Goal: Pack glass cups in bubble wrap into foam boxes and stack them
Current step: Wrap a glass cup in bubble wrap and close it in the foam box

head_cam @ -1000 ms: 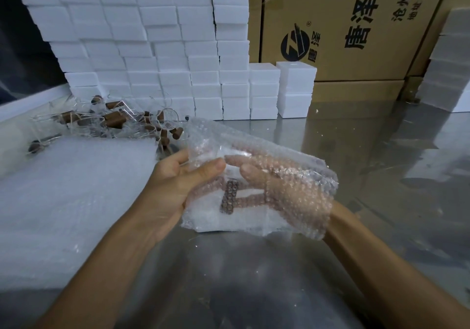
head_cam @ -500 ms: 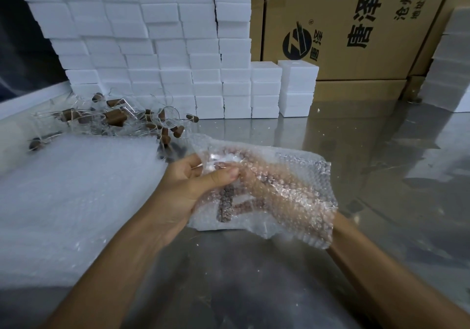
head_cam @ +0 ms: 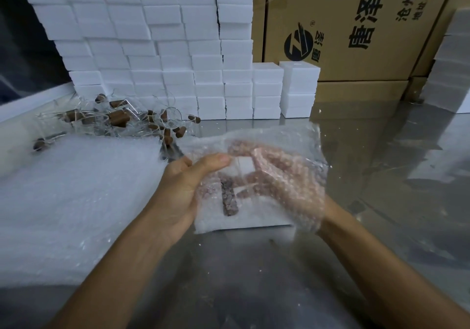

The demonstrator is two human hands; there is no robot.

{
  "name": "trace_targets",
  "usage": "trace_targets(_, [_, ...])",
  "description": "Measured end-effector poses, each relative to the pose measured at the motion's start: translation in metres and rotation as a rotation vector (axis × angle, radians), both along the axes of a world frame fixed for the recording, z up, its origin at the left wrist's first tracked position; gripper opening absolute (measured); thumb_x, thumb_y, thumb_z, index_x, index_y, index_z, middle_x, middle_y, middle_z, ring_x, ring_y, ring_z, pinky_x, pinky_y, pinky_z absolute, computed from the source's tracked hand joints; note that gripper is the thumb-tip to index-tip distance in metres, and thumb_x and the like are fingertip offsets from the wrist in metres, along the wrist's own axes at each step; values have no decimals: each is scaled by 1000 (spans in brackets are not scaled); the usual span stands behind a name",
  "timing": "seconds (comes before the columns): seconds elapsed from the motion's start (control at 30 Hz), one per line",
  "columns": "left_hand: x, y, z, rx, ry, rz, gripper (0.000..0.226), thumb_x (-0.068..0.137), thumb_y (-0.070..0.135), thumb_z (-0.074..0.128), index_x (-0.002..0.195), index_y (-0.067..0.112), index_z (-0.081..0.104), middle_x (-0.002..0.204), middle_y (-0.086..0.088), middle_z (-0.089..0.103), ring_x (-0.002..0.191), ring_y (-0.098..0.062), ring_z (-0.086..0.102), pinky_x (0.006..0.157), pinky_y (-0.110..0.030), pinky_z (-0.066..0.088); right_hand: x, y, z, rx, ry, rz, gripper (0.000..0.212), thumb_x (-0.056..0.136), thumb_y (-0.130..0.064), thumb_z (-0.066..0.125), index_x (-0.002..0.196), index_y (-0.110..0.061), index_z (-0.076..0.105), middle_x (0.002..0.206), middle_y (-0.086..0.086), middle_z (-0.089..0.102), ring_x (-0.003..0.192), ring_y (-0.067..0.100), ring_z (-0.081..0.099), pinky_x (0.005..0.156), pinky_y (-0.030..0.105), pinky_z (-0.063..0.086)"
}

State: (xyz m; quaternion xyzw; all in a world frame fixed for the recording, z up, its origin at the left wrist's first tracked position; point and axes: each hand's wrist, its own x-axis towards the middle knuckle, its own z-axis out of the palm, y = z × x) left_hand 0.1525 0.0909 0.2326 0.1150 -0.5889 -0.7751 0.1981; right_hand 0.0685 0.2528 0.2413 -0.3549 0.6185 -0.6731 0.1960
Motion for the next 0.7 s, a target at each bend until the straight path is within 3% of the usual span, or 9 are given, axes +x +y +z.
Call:
trace_targets(0.03, [-1, -1, 1, 65, 43, 5, 50, 56, 16, 83, 102, 7, 70, 104, -10, 74, 103, -26, 70, 93, -42, 54, -6, -2, 0, -53, 17, -71, 18, 100, -20, 51, 102, -14, 67, 104, -11, 75, 95, 11, 72, 74, 21, 59])
trace_targets(0.1, [-3, -5, 2, 217, 110, 26, 41, 63, 11, 78, 103, 7, 69, 109, -14, 69, 108, -32, 66, 100, -48, 51, -18, -4, 1, -189, -101, -319, 33, 105, -21, 48, 98, 6, 66, 114, 22, 70, 96, 41, 69, 84, 49, 59])
trace_targets(0.23, [-6, -9, 1, 364, 186, 66, 40, 74, 11, 69, 114, 9, 66, 119, -16, 61, 115, -34, 58, 112, -55, 37, -37, 0, -4, -304, -294, -546, 25, 102, -21, 52, 88, -9, 70, 89, 7, 70, 68, 12, 68, 69, 25, 57])
trace_targets(0.37, [-6, -6, -1, 440, 269, 34, 47, 78, 11, 69, 125, 10, 64, 121, -12, 65, 120, -33, 58, 110, -49, 40, -34, -9, -7, -279, -531, -440, 13, 96, -25, 62, 104, -14, 64, 107, 10, 67, 90, 19, 71, 79, 27, 59])
trace_targets(0.43, [-6, -6, -1, 469, 297, 18, 31, 80, 11, 67, 111, 13, 71, 111, -7, 71, 107, -26, 65, 99, -40, 52, -28, -14, -8, -228, -567, -352, 36, 83, -38, 74, 112, -21, 60, 122, 10, 60, 105, 23, 68, 84, 32, 58])
trace_targets(0.5, [-5, -5, 0, 489, 318, 6, 21, 82, 13, 65, 98, 15, 77, 105, -6, 73, 99, -22, 69, 89, -35, 56, -21, -17, -10, -180, -559, -292, 81, 57, -51, 83, 128, -26, 55, 133, 7, 52, 114, 25, 63, 87, 33, 57])
trace_targets(0.57, [-5, -4, 1, 498, 328, 21, 23, 83, 14, 65, 102, 15, 77, 110, -7, 72, 105, -24, 68, 96, -39, 53, -18, -18, -13, -178, -559, -256, 106, 51, -53, 91, 143, -26, 46, 140, 7, 49, 116, 25, 63, 88, 33, 57])
trace_targets(0.63, [-6, -2, 0, 500, 324, 35, 29, 82, 16, 66, 110, 14, 72, 113, -7, 71, 108, -24, 66, 98, -39, 51, -16, -18, -13, -174, -580, -130, 89, 55, -57, 89, 131, -29, 52, 133, 9, 60, 105, 23, 71, 81, 35, 60])
trace_targets(0.7, [-6, 0, -1, 506, 314, 45, 31, 81, 19, 68, 112, 15, 70, 109, -5, 72, 101, -21, 68, 89, -33, 55, -13, -17, -12, -178, -633, 67, 92, 48, -65, 88, 125, -31, 51, 121, 7, 71, 104, 24, 72, 78, 39, 60])
